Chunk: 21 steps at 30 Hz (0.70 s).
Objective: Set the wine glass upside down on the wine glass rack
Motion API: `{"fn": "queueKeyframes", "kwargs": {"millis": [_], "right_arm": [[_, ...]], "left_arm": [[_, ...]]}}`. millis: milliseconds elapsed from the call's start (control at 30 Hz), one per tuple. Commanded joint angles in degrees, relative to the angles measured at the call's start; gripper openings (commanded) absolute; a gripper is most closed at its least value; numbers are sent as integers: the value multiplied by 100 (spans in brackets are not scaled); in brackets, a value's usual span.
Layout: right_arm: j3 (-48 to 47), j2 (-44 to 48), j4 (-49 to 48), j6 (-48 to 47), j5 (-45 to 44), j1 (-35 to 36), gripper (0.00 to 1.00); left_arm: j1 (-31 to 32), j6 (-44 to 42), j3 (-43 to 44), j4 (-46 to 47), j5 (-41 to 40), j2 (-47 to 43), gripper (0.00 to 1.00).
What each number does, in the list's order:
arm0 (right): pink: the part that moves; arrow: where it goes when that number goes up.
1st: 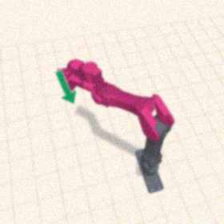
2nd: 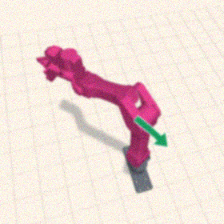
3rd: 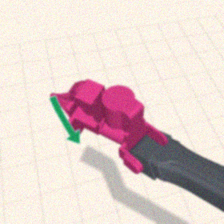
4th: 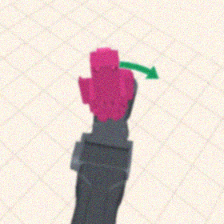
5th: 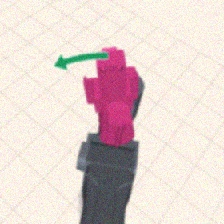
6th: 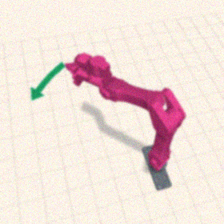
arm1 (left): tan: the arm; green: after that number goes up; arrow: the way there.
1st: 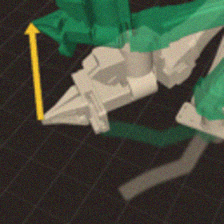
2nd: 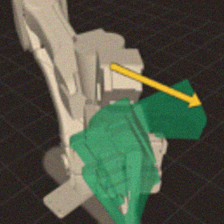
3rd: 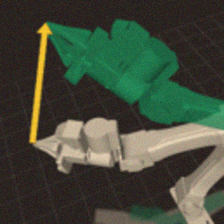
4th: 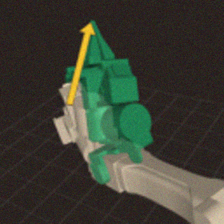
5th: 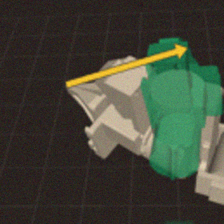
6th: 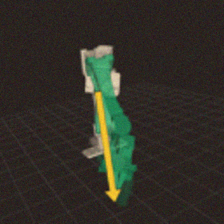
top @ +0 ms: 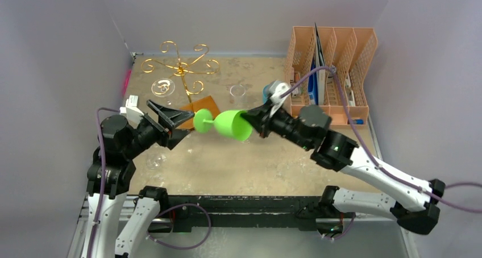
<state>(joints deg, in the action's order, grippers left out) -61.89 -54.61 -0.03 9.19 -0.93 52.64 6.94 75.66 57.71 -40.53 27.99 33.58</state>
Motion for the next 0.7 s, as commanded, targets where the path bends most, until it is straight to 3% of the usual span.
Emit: {"fn": "queueKeyframes", "kwargs": {"millis": [0,233,433,667], "right_arm": [[-356,-334,-322,-1150,-1264,964,0],[57,-489,-1162,-1297,-1039,1291,0],[273,-630,-1488,-1640,-1130,1689,0],[415,-937,-1807,-2178,-1761,2249,0]], "left_arm": [[27,521,-185,141,391,-83,84],[27,1239,-573,-244,241,-460,82],[27,1998,-1021,-442,140,-801,71],[27,2235,-701,-1440,-541,-947,60]]}}
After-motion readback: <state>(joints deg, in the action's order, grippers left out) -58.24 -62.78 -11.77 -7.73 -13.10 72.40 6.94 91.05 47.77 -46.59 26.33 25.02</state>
